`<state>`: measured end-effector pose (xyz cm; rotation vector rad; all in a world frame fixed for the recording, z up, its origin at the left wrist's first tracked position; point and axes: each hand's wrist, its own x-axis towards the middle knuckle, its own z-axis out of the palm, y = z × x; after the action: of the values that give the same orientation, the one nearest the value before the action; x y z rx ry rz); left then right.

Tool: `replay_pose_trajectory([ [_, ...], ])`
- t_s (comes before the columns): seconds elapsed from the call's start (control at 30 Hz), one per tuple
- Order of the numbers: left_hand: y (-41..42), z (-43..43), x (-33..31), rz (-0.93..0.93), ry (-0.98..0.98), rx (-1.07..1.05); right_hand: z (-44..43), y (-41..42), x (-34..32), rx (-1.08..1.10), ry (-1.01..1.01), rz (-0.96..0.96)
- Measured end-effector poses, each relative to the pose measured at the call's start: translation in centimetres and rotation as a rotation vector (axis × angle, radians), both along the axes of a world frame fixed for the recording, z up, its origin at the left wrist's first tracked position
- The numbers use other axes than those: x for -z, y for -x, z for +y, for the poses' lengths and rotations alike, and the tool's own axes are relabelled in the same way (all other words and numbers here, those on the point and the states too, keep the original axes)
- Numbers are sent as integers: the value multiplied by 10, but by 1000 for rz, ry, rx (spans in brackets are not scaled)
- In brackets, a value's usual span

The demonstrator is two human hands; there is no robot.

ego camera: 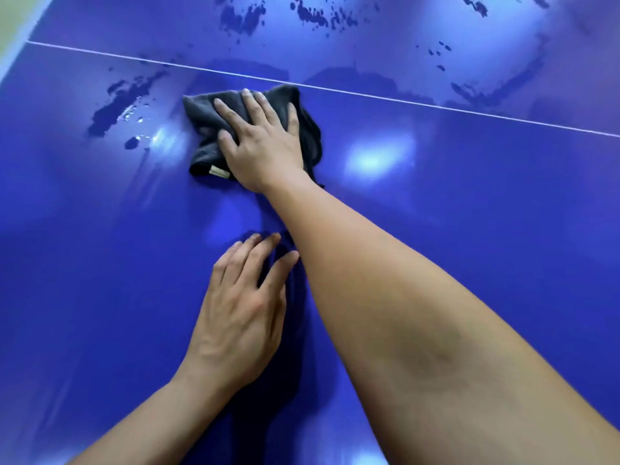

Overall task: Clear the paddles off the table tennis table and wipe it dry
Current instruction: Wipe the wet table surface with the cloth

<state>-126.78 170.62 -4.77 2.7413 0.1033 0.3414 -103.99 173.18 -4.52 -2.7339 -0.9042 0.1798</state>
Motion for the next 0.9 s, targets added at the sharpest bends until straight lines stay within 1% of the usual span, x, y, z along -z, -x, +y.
replay_pose_trajectory([
  [0.07,-20,-19,1,14,-10,-30,-7,-15,1,-16,-17,-3],
  [0.2,-45,-41,3,102,-82,-192,-44,-42,2,32,-36,27],
  [0.27,-45,-46,4,127,-120,-220,-88,-66,4,97,-37,10],
  [0.37,-47,-47,2,148,-120,-241,-173,-102,6,211,-6,-33],
  [0.47,-49,-50,1,169,-124,-268,-265,-127,6,340,35,-46],
  [0.57,-48,-51,2,172,-122,-274,-344,-141,7,487,35,-41],
  [0.63,-48,-51,1,185,-107,-267,-374,-143,6,577,39,-58],
  [0.7,-48,-50,0,187,-61,-249,-384,-142,4,624,32,-63],
  [0.8,-47,-42,-13,166,188,-267,-386,-148,11,612,4,-74],
  [0.83,-46,-37,-15,158,237,-267,-387,-151,16,631,-15,-70],
  [0.87,-44,-33,-17,148,234,-264,-389,-154,21,648,-16,-66],
  [0.9,-39,-26,-16,135,185,-263,-388,-158,30,641,2,-35],
])
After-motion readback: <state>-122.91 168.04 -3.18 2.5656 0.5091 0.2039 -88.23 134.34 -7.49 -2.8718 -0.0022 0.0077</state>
